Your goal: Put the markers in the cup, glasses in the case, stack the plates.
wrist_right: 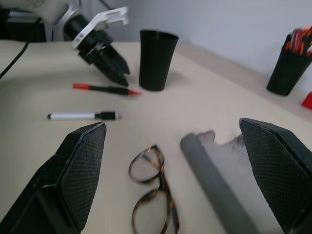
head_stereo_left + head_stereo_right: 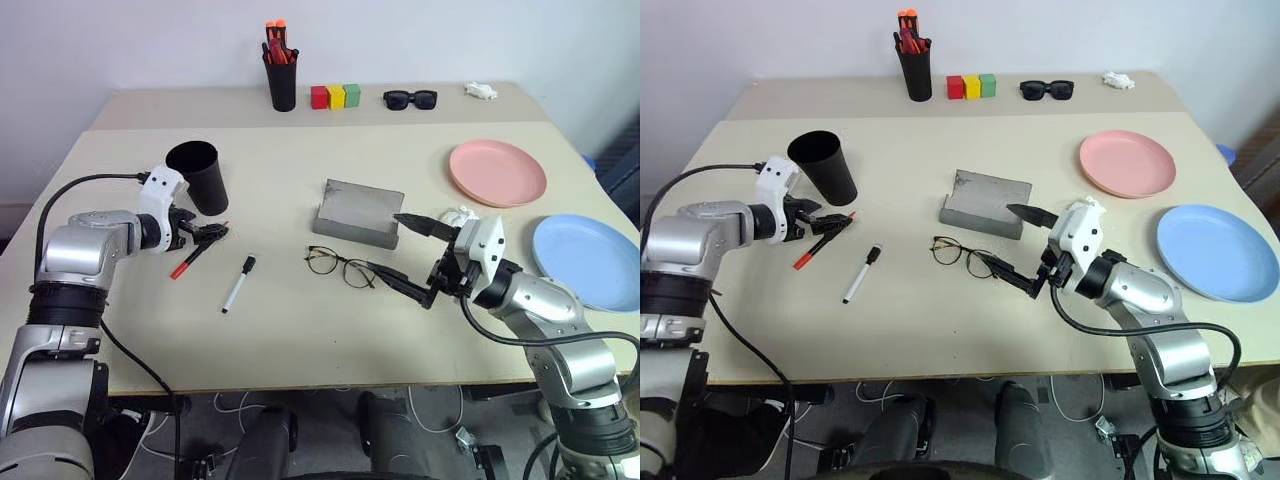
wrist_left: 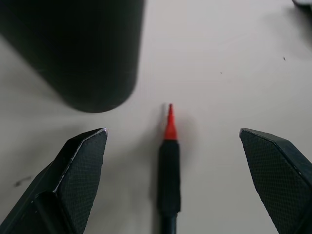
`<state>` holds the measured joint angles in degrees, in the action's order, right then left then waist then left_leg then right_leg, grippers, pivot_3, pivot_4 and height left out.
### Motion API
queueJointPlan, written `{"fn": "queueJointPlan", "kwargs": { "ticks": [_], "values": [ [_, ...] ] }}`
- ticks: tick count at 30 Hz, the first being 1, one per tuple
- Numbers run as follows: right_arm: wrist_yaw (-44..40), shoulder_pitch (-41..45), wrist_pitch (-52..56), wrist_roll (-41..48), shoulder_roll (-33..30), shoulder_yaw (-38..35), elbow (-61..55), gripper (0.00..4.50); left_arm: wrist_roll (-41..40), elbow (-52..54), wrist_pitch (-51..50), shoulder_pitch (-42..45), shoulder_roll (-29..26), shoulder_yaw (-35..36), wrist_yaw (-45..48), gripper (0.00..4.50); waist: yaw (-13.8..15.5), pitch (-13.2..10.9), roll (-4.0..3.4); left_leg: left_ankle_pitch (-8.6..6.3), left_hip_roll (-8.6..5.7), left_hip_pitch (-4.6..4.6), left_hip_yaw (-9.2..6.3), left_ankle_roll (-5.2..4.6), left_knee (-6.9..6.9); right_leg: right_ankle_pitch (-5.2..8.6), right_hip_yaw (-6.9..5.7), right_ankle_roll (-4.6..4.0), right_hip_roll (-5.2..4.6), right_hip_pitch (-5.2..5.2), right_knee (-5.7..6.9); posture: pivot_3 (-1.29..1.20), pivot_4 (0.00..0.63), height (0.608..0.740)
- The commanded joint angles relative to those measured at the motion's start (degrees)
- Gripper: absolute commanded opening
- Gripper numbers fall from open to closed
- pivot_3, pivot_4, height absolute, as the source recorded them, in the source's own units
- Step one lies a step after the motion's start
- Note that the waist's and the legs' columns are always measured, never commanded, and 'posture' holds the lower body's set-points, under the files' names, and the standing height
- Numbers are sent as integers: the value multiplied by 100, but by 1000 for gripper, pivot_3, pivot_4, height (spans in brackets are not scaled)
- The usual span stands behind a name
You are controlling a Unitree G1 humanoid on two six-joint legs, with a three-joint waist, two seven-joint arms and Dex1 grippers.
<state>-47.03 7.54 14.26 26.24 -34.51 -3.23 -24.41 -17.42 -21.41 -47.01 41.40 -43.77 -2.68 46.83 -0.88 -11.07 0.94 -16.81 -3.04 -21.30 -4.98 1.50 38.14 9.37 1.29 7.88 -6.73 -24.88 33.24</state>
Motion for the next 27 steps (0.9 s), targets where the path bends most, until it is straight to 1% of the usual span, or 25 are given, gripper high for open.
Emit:
{"fn": "queueJointPlan", "kwargs": {
  "ticks": [1,7,8,10,14,15,16,17,18,21,24,27],
  "values": [
    [-187,-36,136,313,-179,-179,-346,4446,199,-78,-252,173,-162,-285,317,4500,-19,0,0,0,1,0,0,0,0,0,0,0,0,0,0,0,150,740],
    [-193,-22,288,346,-313,-212,-310,4446,390,-326,-135,262,-173,-500,704,4500,8,0,1,0,1,0,0,0,2,0,0,0,0,1,2,0,150,740],
    [-184,-20,258,322,-321,-221,-294,4490,447,-438,-8,291,-139,-478,661,4236,9,0,1,0,1,0,0,0,1,1,0,0,0,1,2,0,150,740],
    [-171,-12,247,317,-323,-223,-290,4500,587,-778,355,407,-23,-404,493,3638,14,0,1,0,1,0,-1,0,1,1,0,0,0,0,2,0,150,740],
    [-151,20,251,305,-312,-203,-293,4500,691,-1145,645,562,90,-367,487,1602,24,0,1,1,1,-1,-1,0,4,0,0,0,0,1,3,0,150,740],
    [-143,34,242,292,-307,-201,-278,4500,713,-1167,697,576,94,-400,564,1118,23,0,2,0,1,-1,-1,0,4,0,0,0,0,1,2,0,150,740],
    [-133,50,233,279,-298,-198,-256,4500,704,-1105,693,555,77,-429,676,536,21,0,1,0,1,-2,-1,0,4,0,0,0,0,1,2,0,150,740],
    [-127,61,218,260,-292,-194,-233,4500,699,-986,691,498,35,-479,822,120,19,0,1,0,1,-2,-1,0,4,0,0,0,0,1,2,0,150,740],
    [-121,64,207,244,-289,-192,-222,4500,640,-863,667,430,16,-466,958,11,18,0,1,0,1,-2,0,0,4,0,0,0,0,0,2,0,150,740],
    [-133,74,220,251,-292,-197,-202,4500,597,-502,616,232,-92,-388,1129,11,14,0,1,0,1,-3,-1,0,4,0,0,0,0,0,2,0,150,740],
    [-149,110,202,242,-285,-205,-141,4500,309,220,773,-134,-218,-165,1493,11,-8,0,1,0,2,-3,0,0,2,0,0,0,0,-2,2,0,150,740],
    [-175,171,185,232,-280,-200,-66,4500,349,732,1710,-423,-255,69,1463,11,11,0,1,0,3,-3,-2,0,2,0,0,-1,0,-3,2,0,150,740]
  ]
}}
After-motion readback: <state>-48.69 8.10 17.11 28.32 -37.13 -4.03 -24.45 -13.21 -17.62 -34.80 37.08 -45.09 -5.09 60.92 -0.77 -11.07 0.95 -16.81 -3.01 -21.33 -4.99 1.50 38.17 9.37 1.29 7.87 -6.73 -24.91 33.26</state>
